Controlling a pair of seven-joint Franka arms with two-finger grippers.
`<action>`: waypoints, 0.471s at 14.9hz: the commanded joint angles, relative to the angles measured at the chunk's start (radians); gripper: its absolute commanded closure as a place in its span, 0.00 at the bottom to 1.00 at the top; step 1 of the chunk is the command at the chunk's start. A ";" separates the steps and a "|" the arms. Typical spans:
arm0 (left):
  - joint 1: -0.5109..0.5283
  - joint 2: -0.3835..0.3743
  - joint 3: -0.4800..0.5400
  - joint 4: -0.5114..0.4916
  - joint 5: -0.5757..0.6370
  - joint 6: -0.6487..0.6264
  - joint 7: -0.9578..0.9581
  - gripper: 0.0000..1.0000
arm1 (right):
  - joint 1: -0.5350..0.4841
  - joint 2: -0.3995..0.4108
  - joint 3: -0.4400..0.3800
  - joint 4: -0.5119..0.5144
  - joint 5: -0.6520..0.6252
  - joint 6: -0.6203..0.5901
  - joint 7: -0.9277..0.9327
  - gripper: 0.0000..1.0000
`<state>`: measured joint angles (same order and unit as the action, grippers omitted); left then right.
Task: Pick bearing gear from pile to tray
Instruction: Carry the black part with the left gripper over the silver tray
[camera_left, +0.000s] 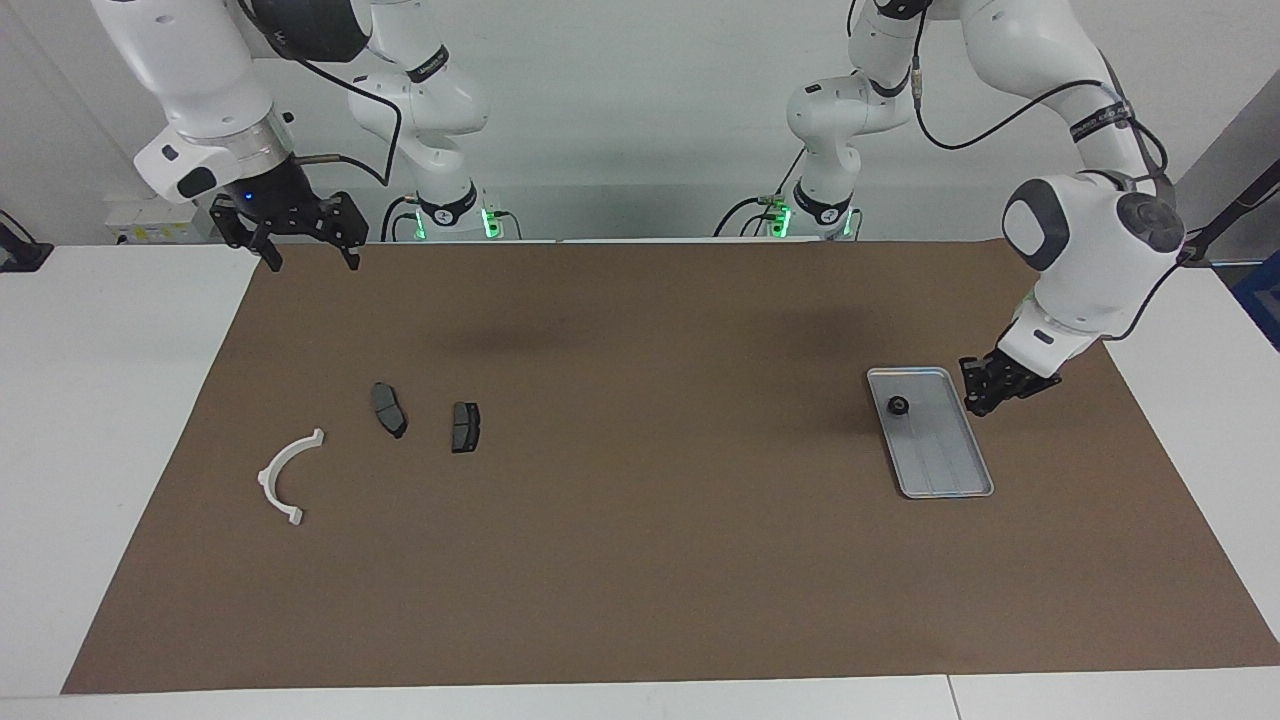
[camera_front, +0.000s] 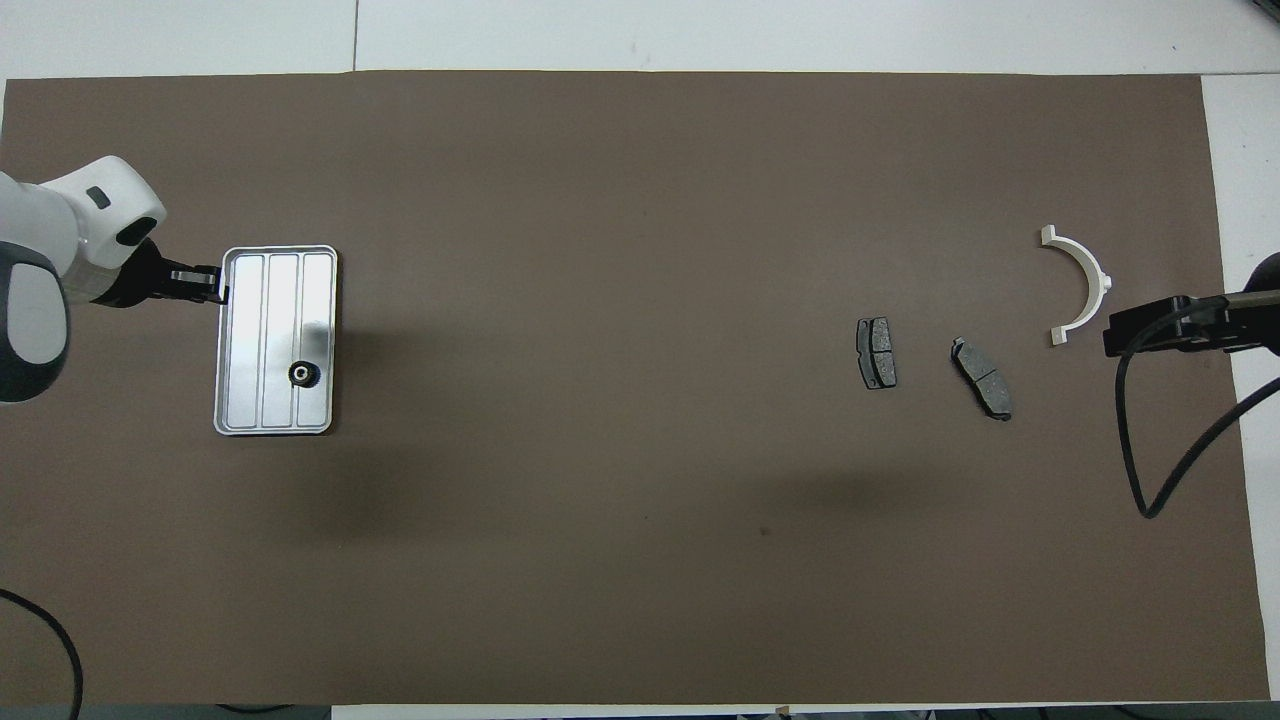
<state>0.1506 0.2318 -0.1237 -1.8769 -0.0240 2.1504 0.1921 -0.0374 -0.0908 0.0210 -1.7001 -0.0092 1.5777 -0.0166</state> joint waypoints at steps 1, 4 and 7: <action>-0.008 0.027 -0.005 -0.063 -0.013 0.120 0.006 1.00 | -0.006 -0.020 -0.003 -0.023 0.028 0.019 -0.005 0.00; -0.016 0.037 -0.005 -0.105 -0.013 0.181 0.003 1.00 | -0.006 -0.020 -0.003 -0.023 0.028 0.019 -0.005 0.00; -0.045 0.037 -0.005 -0.163 -0.013 0.250 -0.019 1.00 | -0.006 -0.021 -0.003 -0.021 0.028 0.021 -0.003 0.00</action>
<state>0.1398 0.2861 -0.1377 -1.9764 -0.0240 2.3279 0.1902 -0.0374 -0.0914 0.0210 -1.7001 -0.0092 1.5778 -0.0167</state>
